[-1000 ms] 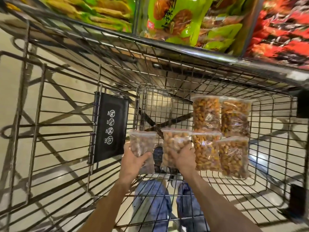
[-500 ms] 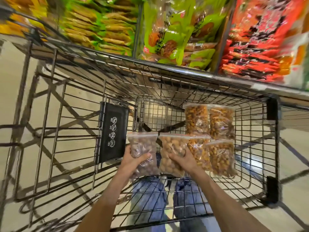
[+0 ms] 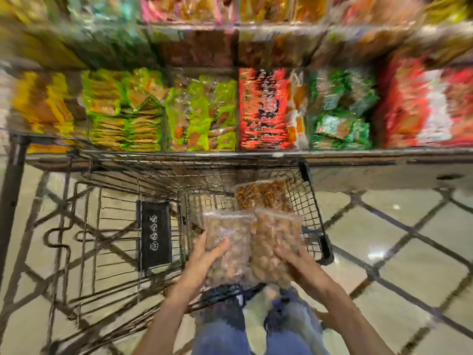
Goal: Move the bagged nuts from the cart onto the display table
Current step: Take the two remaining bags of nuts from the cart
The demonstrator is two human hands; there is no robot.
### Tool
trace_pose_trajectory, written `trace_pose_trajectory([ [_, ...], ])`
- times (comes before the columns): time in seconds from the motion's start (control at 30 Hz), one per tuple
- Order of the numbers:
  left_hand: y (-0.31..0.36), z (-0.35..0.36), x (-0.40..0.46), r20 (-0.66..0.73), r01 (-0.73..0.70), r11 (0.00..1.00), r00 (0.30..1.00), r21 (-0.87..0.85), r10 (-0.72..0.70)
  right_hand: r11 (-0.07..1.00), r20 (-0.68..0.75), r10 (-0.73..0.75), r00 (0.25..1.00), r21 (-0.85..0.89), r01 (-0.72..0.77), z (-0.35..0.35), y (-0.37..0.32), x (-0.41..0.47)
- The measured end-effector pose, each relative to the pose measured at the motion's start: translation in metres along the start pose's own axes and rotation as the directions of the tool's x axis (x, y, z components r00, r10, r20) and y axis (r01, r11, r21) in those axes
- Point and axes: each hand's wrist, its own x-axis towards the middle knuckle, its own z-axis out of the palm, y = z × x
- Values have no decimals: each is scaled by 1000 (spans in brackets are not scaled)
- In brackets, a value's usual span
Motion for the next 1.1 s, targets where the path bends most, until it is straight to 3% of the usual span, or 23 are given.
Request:
trace_pose_trajectory([
  [0.17,26,67,-22,131,-100,988,988,117,85,966,-70,-116,991,225,129,-33,-10,-76],
  [0.3,49,148,-52,241,-169,963,964,210,117,940,-169,-222,960,224,257,-79,-11,-129],
  [0.53,0,270,-30,298,-239,924,943,298,147,881,-369,-324,871,218,420,-201,17,-214],
  [0.6,8,328,-62,320,-268,904,934,333,159,863,-413,-339,845,221,454,-236,24,-242],
  [0.9,-14,552,-109,598,-390,847,794,360,112,744,-733,-270,625,253,618,-383,84,-357],
  [1.1,-40,696,-110,767,-437,807,641,398,-30,669,-904,-147,400,207,714,-460,116,-411],
])
